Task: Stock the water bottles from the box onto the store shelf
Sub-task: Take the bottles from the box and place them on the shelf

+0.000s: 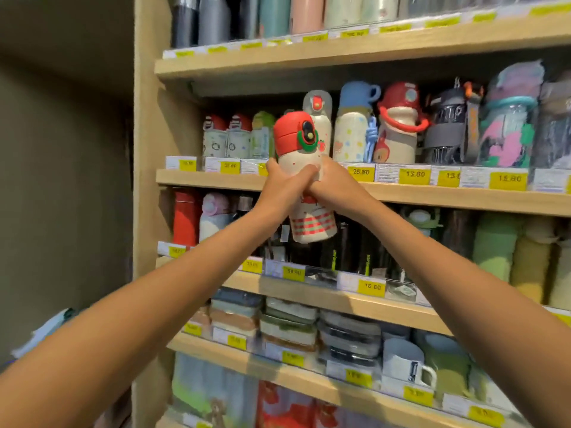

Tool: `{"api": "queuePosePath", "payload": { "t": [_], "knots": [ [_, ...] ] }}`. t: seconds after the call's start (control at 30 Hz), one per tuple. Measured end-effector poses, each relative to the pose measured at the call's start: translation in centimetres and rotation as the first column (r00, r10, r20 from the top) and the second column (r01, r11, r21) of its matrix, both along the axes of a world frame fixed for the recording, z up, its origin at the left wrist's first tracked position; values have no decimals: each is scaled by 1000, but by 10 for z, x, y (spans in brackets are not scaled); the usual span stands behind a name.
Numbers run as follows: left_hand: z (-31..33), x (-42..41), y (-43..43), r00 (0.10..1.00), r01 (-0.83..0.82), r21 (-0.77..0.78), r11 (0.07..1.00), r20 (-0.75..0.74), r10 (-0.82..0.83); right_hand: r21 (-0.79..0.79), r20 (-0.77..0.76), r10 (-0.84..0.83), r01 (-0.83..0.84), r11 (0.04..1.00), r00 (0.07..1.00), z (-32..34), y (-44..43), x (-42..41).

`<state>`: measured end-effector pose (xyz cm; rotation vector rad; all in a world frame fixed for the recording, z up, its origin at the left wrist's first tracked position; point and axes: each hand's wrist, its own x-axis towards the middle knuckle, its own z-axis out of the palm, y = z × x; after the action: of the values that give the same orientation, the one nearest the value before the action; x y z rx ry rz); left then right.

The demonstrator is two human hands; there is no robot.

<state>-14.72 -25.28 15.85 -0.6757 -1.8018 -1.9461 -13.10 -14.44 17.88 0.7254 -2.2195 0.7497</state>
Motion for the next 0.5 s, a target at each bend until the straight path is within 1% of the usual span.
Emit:
{"api": "queuePosePath", "payload": {
  "t": [0.1,0.17,0.23,0.3,0.37,0.43,0.5],
  "knots": [
    [19,-18,-29,998,-15,-14,1000,-63,14,2,5,26,-26,1000,1000,18,-27,-13],
    [30,-32,-42,996,36,-10,999,-84,-36,-28,6,30,-30,999,1000,30,-40,-18],
    [45,-43,-51,985,85,12,996,-149,-82,-45,7,-3,4,999,1000,42,-46,-25],
    [59,-51,-58,978,87,24,996,-194,-81,-33,0,-97,97,995,995,46,-45,-30],
    [72,-62,-64,969,76,71,995,-239,-57,-48,-74,-223,220,974,972,46,-38,-36],
    [86,-75,-73,963,73,82,994,-264,-49,-101,-157,-367,355,930,917,49,-30,-49],
    [98,-85,-76,949,70,84,994,-314,-40,-191,-211,-463,429,883,861,50,-22,-60]
  ]
}}
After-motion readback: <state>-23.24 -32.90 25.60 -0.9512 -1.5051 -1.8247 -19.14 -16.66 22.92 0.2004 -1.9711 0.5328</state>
